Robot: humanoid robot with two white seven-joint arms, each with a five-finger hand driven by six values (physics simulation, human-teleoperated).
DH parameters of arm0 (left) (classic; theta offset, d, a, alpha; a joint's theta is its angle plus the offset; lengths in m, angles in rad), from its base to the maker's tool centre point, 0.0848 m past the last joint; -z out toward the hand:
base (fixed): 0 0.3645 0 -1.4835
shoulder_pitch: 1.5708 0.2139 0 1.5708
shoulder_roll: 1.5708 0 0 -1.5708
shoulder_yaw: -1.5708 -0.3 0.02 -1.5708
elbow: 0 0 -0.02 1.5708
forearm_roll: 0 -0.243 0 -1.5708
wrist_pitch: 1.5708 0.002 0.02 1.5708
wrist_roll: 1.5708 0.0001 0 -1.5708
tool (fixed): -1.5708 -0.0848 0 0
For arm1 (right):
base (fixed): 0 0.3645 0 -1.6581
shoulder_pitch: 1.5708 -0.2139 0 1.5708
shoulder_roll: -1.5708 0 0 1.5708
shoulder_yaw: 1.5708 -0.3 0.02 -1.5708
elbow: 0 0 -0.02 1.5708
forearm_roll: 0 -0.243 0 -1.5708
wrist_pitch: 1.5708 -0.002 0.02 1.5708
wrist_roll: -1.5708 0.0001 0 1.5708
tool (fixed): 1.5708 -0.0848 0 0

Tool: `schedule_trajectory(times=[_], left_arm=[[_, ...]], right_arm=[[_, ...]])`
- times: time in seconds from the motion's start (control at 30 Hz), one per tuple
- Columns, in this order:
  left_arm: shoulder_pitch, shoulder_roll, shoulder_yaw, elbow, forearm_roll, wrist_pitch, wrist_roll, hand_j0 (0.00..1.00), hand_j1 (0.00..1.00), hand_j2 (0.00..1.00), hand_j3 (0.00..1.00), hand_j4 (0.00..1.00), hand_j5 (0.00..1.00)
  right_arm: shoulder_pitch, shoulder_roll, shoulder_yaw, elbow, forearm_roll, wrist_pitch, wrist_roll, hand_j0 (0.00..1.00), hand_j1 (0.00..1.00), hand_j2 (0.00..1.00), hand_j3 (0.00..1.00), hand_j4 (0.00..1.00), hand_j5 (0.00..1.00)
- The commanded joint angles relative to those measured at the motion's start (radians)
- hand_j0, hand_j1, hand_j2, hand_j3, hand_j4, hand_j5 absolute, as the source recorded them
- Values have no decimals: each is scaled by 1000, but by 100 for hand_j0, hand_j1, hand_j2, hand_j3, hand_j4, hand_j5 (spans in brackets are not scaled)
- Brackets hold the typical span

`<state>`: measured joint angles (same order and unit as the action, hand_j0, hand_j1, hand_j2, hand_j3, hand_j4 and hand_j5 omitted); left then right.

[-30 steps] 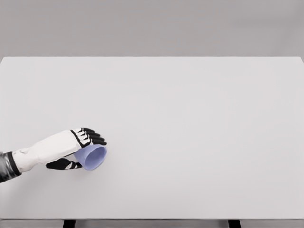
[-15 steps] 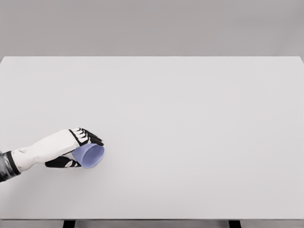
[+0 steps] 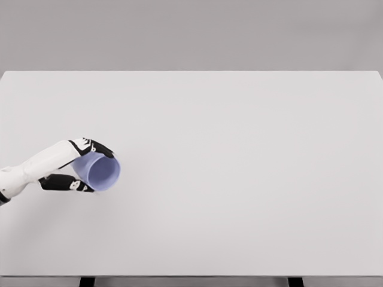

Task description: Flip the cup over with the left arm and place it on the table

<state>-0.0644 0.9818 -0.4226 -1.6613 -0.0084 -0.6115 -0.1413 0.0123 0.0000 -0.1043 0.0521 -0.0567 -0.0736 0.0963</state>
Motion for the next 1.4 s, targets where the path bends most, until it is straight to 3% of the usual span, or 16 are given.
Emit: schedule_trajectory(times=[0.0, 0.37, 0.6, 0.83, 0.9, 1.07, 1.37], left_arm=[[0, 11, -1, 18, 65, 1, 0, 58, 58, 58, 58, 58, 58], [14, 1, -24, 32, 295, 1, 0, 59, 59, 59, 59, 59, 59], [11, -22, -93, 84, 478, 1, 0, 59, 59, 59, 59, 59, 59], [8, -95, -105, 150, 542, 1, -1, 60, 60, 60, 60, 60, 60], [11, -97, -110, 166, 582, 1, -1, 60, 60, 60, 60, 60, 60], [8, -95, -111, 183, 596, 1, -1, 60, 60, 60, 60, 60, 60], [17, -149, -110, 184, 746, 1, -35, 60, 60, 60, 60, 60, 60]], right_arm=[[0, 0, 0, 0, 0, 0, 0, 100, 100, 100, 100, 100, 100], [0, 0, 0, 0, 0, 0, 0, 100, 100, 100, 100, 100, 100], [0, 0, 0, 0, 0, 0, 0, 100, 100, 100, 100, 100, 100], [0, 0, 0, 0, 0, 0, 0, 100, 100, 100, 100, 100, 100], [0, 0, 0, 0, 0, 0, 0, 100, 100, 100, 100, 100, 100], [0, 0, 0, 0, 0, 0, 0, 100, 100, 100, 100, 100, 100], [0, 0, 0, 0, 0, 0, 0, 100, 100, 100, 100, 100, 100]])
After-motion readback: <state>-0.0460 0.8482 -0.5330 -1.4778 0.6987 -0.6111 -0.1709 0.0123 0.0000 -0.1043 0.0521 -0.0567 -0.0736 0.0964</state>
